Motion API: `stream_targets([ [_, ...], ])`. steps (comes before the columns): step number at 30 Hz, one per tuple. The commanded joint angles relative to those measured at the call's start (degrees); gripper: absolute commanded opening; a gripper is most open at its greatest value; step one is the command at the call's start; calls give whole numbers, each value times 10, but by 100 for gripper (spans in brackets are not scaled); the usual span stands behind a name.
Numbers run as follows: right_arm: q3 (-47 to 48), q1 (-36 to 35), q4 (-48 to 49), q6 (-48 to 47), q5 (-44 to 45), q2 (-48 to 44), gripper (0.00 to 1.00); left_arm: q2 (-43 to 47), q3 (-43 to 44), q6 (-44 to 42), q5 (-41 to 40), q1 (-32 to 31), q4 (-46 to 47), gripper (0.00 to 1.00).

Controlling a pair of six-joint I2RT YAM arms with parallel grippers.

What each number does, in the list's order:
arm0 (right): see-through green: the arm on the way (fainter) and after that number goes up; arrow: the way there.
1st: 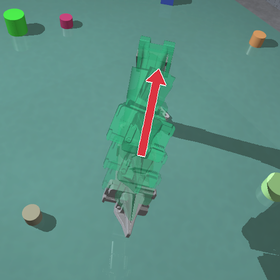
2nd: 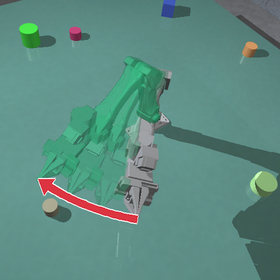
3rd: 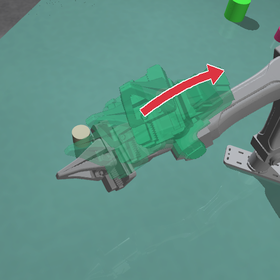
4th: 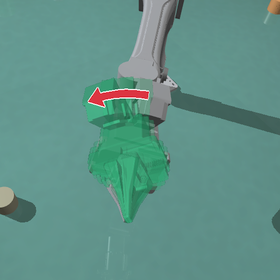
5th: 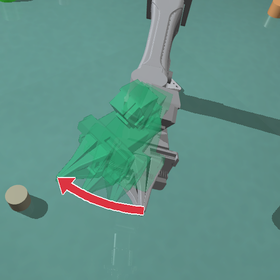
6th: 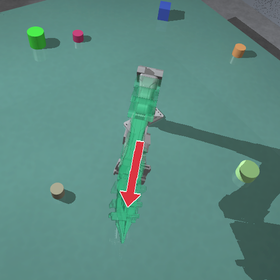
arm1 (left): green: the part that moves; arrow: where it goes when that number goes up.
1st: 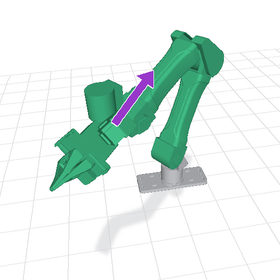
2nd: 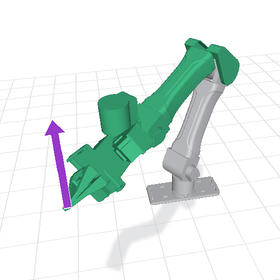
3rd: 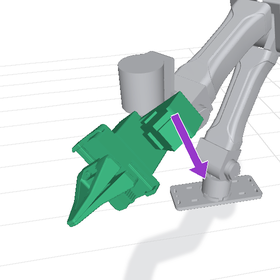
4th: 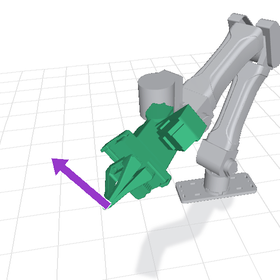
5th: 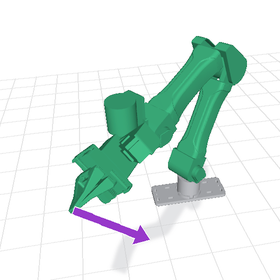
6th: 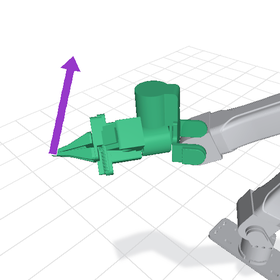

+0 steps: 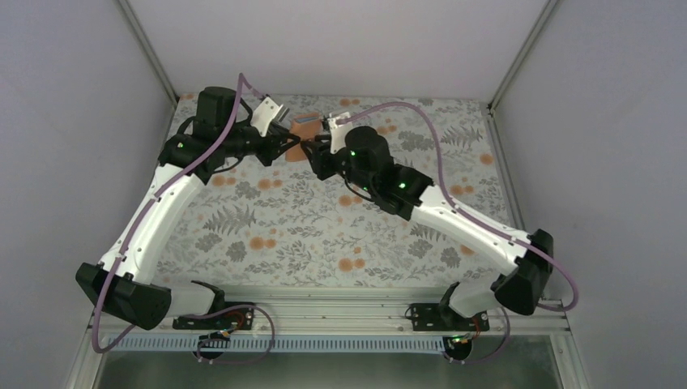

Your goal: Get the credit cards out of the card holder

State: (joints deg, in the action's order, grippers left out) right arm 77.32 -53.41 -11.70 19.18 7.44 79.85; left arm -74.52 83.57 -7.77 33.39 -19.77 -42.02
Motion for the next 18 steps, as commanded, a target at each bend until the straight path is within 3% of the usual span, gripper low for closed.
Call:
stream_targets([
  [1, 31, -1, 19, 16, 21, 30, 38, 10, 11, 16, 4, -2, 17, 2],
  [6, 45, 0, 16, 9, 41, 52, 35, 10, 8, 12, 23, -1, 17, 2],
  [16, 48, 10, 7, 2, 90, 84, 5, 16, 8, 3, 60, -2, 12, 2],
  [18, 38, 18, 8, 3, 104, 78, 4, 19, 7, 2, 59, -1, 12, 2],
])
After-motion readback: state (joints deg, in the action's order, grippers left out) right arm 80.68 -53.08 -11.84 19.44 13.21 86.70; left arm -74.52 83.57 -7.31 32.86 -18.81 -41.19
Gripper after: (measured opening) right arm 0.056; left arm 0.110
